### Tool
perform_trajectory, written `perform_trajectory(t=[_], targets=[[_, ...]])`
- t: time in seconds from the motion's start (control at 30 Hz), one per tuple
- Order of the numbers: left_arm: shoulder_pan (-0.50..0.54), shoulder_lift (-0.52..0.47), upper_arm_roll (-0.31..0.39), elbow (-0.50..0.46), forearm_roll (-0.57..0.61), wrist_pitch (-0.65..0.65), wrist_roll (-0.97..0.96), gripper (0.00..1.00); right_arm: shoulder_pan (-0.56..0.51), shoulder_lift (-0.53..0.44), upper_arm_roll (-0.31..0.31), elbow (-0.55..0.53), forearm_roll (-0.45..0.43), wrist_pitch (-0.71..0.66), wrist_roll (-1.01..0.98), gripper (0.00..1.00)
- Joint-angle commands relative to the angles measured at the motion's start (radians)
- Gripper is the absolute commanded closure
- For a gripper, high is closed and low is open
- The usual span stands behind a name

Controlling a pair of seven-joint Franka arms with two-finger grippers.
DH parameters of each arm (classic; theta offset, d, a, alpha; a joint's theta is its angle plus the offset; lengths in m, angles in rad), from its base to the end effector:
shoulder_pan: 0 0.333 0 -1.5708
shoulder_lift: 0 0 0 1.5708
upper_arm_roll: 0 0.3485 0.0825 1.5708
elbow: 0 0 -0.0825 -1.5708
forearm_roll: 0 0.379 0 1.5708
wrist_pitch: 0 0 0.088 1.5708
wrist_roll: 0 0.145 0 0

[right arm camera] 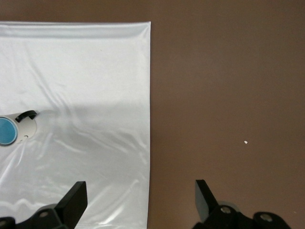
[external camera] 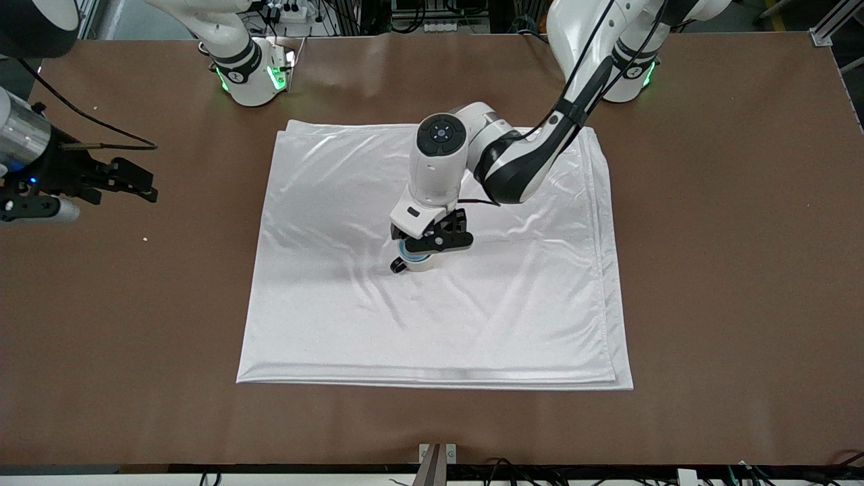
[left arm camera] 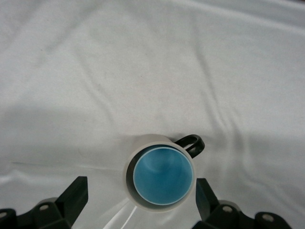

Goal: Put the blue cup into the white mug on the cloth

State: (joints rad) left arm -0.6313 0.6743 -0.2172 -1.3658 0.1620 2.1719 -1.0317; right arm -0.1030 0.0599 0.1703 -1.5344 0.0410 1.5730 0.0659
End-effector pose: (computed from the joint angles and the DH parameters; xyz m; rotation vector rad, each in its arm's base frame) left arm 0.5393 -0.5414 0.3318 3.0146 0.2380 0.1428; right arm 0.5672 0.0413 0.6033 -3.0917 -0.0011 0.0368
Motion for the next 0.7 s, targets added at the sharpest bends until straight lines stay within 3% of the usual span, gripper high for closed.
perform_trajectory(t=[0.0,0.47,0.67], targets=[[0.047,-0.094,0.001,-0.010,0.031,-0.072,-0.030,0.00,-0.021,-0.066,0.006,-0.021,0.031,0.035,-0.020,0.00],[0.203,-0.308,-0.001,-0.012,0.034,-0.244,-0.011,0.00,-0.023,-0.088,0.003,-0.036,0.017,0.047,-0.011,0.00],[0.294,-0.390,-0.001,-0.012,0.033,-0.383,0.125,0.00,-0.023,-0.088,0.003,-0.013,0.017,0.039,-0.006,0.00]])
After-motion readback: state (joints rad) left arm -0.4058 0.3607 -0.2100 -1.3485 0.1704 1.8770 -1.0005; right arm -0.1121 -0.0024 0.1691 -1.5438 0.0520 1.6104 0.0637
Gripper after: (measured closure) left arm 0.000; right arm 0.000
